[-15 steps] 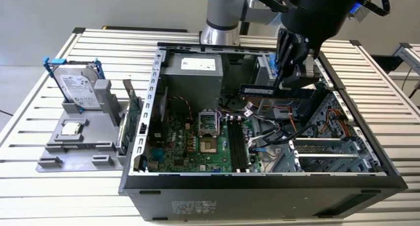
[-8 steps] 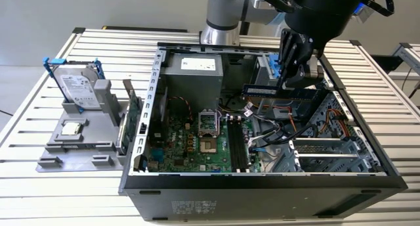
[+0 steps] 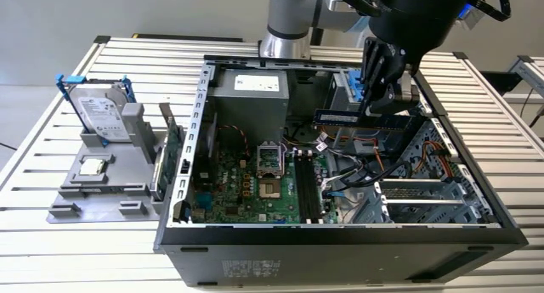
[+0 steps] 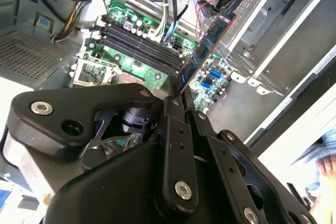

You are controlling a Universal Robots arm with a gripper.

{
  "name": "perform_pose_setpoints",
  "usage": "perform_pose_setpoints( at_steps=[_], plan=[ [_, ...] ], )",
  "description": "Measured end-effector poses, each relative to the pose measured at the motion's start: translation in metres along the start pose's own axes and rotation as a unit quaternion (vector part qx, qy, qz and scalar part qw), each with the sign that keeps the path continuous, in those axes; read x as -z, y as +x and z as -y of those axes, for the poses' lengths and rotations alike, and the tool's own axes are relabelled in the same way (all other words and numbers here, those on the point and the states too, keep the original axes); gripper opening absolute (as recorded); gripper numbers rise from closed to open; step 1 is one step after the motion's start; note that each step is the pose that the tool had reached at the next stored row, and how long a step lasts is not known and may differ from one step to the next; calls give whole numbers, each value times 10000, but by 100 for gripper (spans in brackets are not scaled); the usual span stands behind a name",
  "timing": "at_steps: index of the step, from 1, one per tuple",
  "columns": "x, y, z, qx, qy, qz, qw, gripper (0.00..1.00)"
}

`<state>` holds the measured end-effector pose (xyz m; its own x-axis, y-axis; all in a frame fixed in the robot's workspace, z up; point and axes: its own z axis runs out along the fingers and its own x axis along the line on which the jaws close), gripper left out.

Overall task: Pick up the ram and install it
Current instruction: 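Pick up the ram and move it above insertion slot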

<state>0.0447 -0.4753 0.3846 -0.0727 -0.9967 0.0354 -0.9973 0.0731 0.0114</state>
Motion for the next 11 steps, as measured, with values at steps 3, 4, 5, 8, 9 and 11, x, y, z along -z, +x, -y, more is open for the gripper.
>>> perform_pose_setpoints(
  at_steps=[3,4,5,8,9,11],
  plan=[
    [0,0,0,-31,-1,0,10000,0],
    [0,0,0,-54,-2,0,10000,0],
    [0,0,0,-83,-3,1,10000,0],
    [0,0,0,-197,-7,2,9998,0],
    [-1,0,0,-240,-9,3,9997,0],
    [-1,1,0,-326,-12,4,9995,0]
  ],
)
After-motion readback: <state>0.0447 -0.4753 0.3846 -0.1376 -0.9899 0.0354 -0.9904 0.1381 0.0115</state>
